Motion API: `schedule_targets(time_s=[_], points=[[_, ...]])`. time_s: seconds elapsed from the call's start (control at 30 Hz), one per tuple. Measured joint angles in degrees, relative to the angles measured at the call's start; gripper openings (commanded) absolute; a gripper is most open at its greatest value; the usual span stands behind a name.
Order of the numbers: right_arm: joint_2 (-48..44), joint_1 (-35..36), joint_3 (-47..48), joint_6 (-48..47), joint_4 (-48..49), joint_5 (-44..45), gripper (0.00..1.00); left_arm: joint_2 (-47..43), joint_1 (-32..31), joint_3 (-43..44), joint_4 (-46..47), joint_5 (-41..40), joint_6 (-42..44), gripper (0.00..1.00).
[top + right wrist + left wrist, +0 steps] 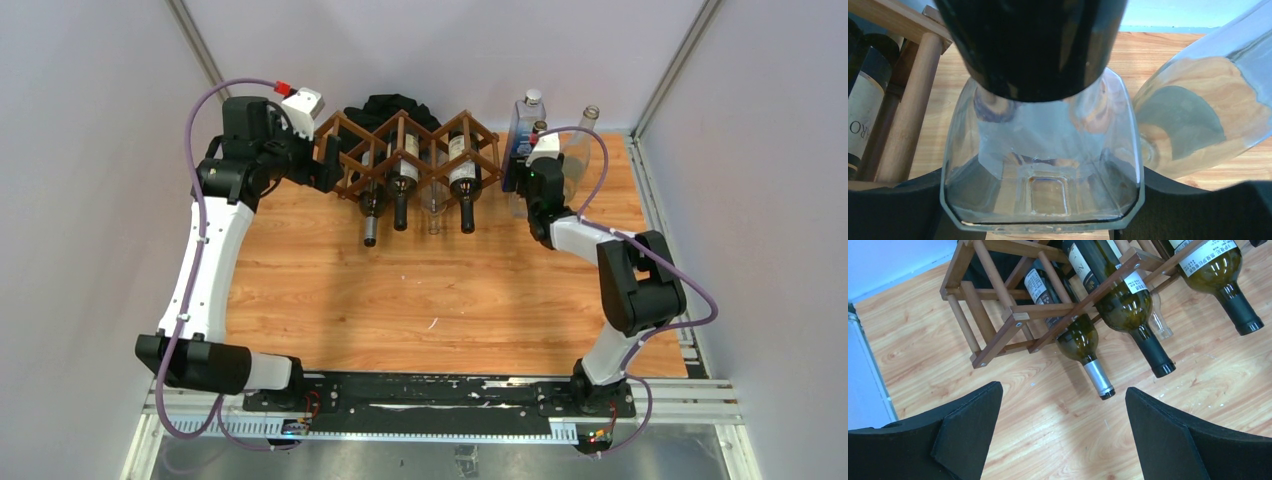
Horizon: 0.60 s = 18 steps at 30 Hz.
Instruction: Take the wine bottle off the wine rack
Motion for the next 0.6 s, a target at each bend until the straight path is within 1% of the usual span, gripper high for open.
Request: schedule_targets(time_s=[0.07,0.17,0.3,0.33,0.37,0.6], points=[[0.04,0.00,-0.39,0.15,0.11,0.00,0.32,0.15,0.00,0.11,-0.07,0.02,-0.11,1.00],[0.04,-0.02,-1.18,0.37,0.46,-0.04,0.45,0.52,0.00,0.50,-0.15,0.20,-0.39,1.00],[-0.02,0.00,-2.10,0.46,0.79,-0.17,0.81,0.79,0.00,0.61,-0.35,0.24,-0.74,1.00],[-0.09,0.00,-2.23,0.46,0.90,-0.22,0.85,0.81,0.00,0.63,-0.39,0.24,-0.83,1.00],[-0.13,0.00,-2.32,0.46,1.09,-0.33,0.85,0.81,0.00,0.63,-0.42,0.24,-0.85,1.00],[-4.85,0.00,-2.32,0.85,2.91,-0.92,0.88,0.81,0.00,0.66,-0.55,0.26,-0.90,1.00]])
